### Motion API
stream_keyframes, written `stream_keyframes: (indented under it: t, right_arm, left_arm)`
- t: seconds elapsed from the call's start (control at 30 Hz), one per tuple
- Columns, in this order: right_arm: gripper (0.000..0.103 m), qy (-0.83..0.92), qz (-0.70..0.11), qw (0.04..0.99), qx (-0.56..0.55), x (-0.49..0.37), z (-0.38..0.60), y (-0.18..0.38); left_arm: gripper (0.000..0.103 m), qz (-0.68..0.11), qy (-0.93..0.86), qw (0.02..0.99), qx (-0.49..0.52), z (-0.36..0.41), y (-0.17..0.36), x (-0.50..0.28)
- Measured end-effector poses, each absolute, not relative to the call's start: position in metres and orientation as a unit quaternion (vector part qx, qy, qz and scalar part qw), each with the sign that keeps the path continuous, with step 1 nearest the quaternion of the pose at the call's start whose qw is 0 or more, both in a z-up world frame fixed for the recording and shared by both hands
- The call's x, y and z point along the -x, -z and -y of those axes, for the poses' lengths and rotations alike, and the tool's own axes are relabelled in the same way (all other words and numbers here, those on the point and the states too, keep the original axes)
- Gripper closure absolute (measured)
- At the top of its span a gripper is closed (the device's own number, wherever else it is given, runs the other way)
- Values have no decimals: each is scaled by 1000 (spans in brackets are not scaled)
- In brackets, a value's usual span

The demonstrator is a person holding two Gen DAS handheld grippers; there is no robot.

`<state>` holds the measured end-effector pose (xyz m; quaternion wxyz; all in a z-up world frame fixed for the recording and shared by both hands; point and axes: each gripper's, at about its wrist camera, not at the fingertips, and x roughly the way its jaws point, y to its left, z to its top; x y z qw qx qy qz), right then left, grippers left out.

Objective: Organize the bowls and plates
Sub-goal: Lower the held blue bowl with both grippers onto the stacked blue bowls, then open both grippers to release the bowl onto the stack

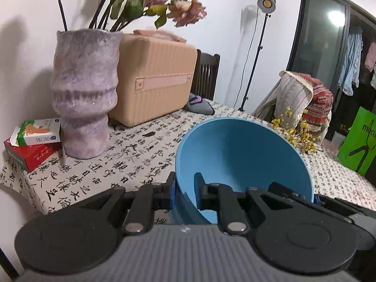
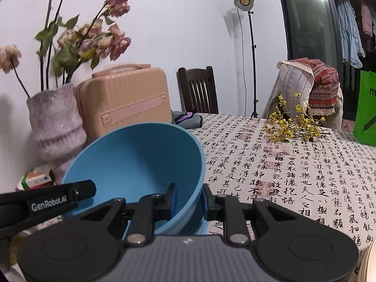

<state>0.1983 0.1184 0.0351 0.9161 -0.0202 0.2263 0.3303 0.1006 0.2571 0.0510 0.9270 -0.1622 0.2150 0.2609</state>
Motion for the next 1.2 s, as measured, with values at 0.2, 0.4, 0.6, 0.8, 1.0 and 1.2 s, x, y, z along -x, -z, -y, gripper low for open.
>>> stream_keyframes:
  t: [0.2, 0.4, 0.6, 0.8, 1.0, 1.2]
  right_arm:
    - [82, -324, -217, 920, 44, -195, -125, -30]
    - [73, -321, -208, 922, 50, -195, -124, -29]
    - [73, -335, -196, 921, 25, -198, -114, -33]
    - [40, -357, -173, 918, -13, -192, -89, -41]
    - [1, -363, -161, 917, -26, -189, -65, -44]
    - [0, -376, -191, 906, -39, -208, -55, -40]
  left_arm:
    - [88, -225, -261, 925, 160, -258, -47, -104]
    - [82, -226, -253, 926, 167, -261, -46, -106]
    - [59, -207, -232, 934, 176, -267, -44, -102]
    - [27, -171, -208, 945, 188, -273, -49, -84]
    - [0, -121, -195, 953, 199, -284, -55, -61]
    - [0, -138, -180, 952, 206, -300, -58, -69]
